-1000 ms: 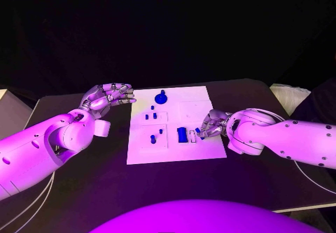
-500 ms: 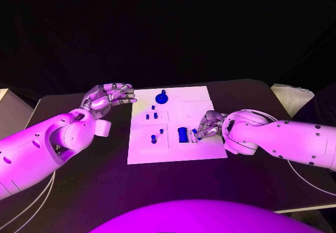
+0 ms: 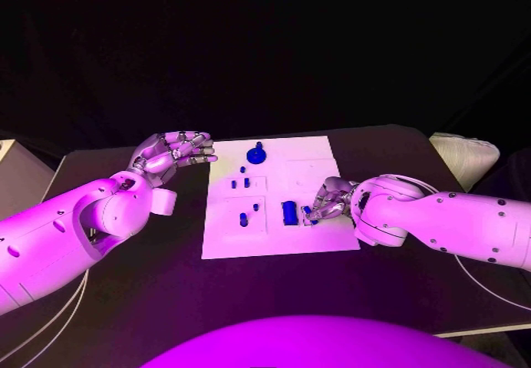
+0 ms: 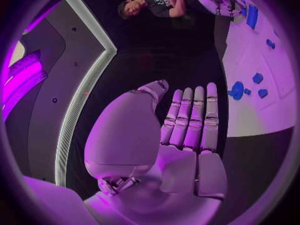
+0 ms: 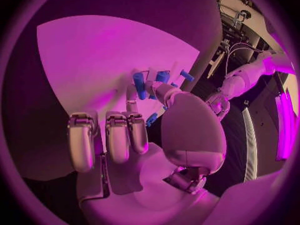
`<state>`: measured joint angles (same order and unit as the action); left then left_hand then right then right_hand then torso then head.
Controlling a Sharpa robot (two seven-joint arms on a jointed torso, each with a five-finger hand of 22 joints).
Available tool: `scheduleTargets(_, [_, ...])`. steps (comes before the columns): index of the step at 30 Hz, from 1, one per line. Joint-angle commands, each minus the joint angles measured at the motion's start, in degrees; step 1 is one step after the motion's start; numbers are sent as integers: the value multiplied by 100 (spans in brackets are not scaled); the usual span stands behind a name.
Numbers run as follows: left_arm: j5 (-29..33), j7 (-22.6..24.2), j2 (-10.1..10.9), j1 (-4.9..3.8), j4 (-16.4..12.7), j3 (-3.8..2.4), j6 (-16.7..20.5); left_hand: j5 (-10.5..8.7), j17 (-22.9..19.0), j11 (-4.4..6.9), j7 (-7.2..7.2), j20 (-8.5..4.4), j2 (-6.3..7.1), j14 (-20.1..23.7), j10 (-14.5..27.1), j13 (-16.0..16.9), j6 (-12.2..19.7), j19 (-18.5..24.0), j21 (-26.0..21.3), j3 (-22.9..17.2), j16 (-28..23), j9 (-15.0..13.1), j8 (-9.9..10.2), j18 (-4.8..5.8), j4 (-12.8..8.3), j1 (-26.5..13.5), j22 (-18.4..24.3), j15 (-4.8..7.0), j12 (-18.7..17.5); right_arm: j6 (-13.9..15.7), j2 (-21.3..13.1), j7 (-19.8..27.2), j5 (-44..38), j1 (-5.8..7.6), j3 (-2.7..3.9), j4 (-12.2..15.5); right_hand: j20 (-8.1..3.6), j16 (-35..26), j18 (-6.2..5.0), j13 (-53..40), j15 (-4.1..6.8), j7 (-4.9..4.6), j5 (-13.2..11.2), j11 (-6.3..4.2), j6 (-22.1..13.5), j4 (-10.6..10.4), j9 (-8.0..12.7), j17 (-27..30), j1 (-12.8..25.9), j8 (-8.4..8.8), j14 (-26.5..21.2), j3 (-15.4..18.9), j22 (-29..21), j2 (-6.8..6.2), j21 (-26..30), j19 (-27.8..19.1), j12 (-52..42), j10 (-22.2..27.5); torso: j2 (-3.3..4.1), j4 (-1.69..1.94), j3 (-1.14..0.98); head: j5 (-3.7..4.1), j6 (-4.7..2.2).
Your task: Assemble the parts on the task board
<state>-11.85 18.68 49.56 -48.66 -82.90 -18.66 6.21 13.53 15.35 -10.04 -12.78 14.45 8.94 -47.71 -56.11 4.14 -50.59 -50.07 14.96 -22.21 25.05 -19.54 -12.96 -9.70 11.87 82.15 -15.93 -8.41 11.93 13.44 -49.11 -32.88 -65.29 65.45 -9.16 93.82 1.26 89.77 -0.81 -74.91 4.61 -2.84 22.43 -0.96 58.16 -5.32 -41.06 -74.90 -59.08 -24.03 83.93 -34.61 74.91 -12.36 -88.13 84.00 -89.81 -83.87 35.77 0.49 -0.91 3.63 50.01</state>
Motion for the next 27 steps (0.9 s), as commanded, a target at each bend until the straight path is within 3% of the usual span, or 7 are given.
scheduleTargets(1, [5, 29, -5, 6, -12, -2, -94, 4, 5, -15, -3, -3, 22, 29, 14, -7, 19, -31, -21, 13, -35, 9, -2, -54, 33, 16, 4, 1, -32, -94, 13, -14, -103, -5, 0, -2, -32, 23, 40, -1492, 36, -7, -10, -37, 21, -16, 8, -1510, 65, 37, 607, 52, 1454, -1, 31, 564, 23, -596, -1, -4, 2, 0, -1])
scheduleTargets(9, [5, 25, -10, 6, -11, -2, -99, 4, 5, -15, -3, -3, 22, 29, 14, -7, 19, -31, -21, 13, -35, 9, -2, -54, 33, 16, 4, 1, -32, -38, 38, -15, -146, -5, 0, -37, -27, 23, 40, -1487, 30, -13, -106, -31, 37, -123, 30, -1510, 175, 62, 607, 190, 1454, -8, 32, 564, 34, -591, 0, 5, 2, 3, -1])
scheduleTargets(13, [4, 15, -7, 6, -11, -2, -104, 4, 7, -16, -5, -2, 22, 32, 15, -7, 21, -33, -26, 17, -36, 11, -2, -54, 40, 15, 8, 0, -35, 11, 54, -13, -153, -5, 0, -55, -19, 23, 36, -1486, 20, -26, -371, -19, 46, -296, 61, -1510, 318, 101, 607, 361, 1447, -13, 58, 560, 38, -590, 5, 7, 4, -12, -1])
scheduleTargets(27, [3, -11, 0, 6, -15, -2, -113, 3, 8, -19, -8, -1, 23, 37, 19, -7, 25, -34, -31, 24, -39, 13, 0, -54, 49, 9, 11, -2, -38, 45, 71, 5, -130, -6, 0, -16, -12, 23, 33, -1481, 12, -36, -455, -9, 39, -361, 76, -1510, 362, 124, 607, 458, 1443, -57, 75, 557, 51, -584, -4, -2, 3, -32, -1])
